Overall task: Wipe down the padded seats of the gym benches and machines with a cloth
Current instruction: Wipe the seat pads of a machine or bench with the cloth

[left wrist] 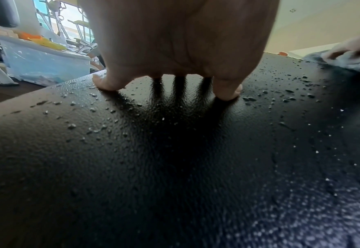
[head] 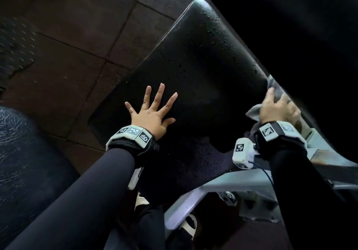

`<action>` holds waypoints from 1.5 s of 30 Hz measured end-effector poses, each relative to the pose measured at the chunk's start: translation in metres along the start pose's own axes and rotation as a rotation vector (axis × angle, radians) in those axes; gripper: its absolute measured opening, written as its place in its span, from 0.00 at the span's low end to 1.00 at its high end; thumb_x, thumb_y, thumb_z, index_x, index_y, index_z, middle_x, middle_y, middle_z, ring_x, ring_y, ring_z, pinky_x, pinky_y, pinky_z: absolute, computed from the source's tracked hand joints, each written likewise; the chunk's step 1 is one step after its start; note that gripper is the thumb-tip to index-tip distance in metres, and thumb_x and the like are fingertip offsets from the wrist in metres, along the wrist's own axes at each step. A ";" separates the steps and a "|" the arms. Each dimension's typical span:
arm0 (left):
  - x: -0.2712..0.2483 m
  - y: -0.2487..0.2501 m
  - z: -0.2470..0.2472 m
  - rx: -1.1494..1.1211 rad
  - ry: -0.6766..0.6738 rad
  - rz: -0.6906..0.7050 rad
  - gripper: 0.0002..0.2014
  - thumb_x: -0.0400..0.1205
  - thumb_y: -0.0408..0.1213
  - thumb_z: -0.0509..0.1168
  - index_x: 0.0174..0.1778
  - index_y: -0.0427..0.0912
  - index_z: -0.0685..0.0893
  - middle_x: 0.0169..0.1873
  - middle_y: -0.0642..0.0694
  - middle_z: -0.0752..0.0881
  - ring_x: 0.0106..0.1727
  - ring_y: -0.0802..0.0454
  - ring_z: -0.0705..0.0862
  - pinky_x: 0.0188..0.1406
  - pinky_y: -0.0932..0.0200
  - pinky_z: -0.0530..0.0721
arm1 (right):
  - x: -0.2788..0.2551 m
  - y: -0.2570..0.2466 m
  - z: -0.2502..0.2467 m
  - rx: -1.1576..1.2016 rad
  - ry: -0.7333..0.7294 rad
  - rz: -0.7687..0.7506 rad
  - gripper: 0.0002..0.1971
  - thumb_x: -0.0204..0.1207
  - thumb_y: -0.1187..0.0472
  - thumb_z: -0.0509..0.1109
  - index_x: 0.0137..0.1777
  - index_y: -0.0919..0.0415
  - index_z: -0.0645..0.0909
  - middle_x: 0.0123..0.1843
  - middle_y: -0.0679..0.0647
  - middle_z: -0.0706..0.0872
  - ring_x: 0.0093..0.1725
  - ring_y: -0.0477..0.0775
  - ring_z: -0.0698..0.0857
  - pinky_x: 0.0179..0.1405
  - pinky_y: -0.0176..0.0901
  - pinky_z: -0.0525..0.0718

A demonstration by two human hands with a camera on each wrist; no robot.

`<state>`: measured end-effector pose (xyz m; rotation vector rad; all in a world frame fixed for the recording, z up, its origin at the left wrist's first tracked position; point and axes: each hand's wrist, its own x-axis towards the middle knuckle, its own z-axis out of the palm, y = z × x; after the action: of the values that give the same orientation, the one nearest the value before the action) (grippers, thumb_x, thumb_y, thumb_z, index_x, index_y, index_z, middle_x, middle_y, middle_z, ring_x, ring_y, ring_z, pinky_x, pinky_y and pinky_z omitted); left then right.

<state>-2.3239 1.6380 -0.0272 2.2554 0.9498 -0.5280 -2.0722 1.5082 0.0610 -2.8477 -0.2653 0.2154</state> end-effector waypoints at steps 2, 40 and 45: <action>0.000 0.000 0.000 0.002 0.002 -0.001 0.34 0.85 0.61 0.49 0.71 0.76 0.26 0.73 0.63 0.17 0.77 0.49 0.19 0.67 0.16 0.35 | -0.003 -0.009 0.017 -0.098 -0.008 -0.078 0.30 0.84 0.41 0.45 0.79 0.59 0.63 0.79 0.66 0.64 0.77 0.65 0.62 0.76 0.50 0.51; 0.000 -0.005 -0.003 -0.009 -0.006 0.024 0.34 0.83 0.64 0.49 0.69 0.77 0.25 0.73 0.64 0.18 0.78 0.49 0.20 0.69 0.16 0.37 | -0.085 0.078 0.048 -0.360 -0.098 -0.519 0.34 0.76 0.45 0.50 0.82 0.38 0.44 0.83 0.44 0.36 0.82 0.58 0.36 0.79 0.53 0.36; 0.000 -0.004 -0.001 0.001 0.012 0.018 0.34 0.83 0.63 0.48 0.70 0.77 0.25 0.74 0.64 0.18 0.78 0.49 0.20 0.69 0.17 0.38 | -0.054 0.087 0.023 -0.333 -0.018 -0.277 0.31 0.84 0.47 0.51 0.81 0.39 0.38 0.83 0.47 0.34 0.82 0.61 0.37 0.79 0.54 0.35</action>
<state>-2.3268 1.6411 -0.0284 2.2685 0.9341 -0.5080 -2.1149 1.4203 0.0212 -3.0859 -0.7586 0.1512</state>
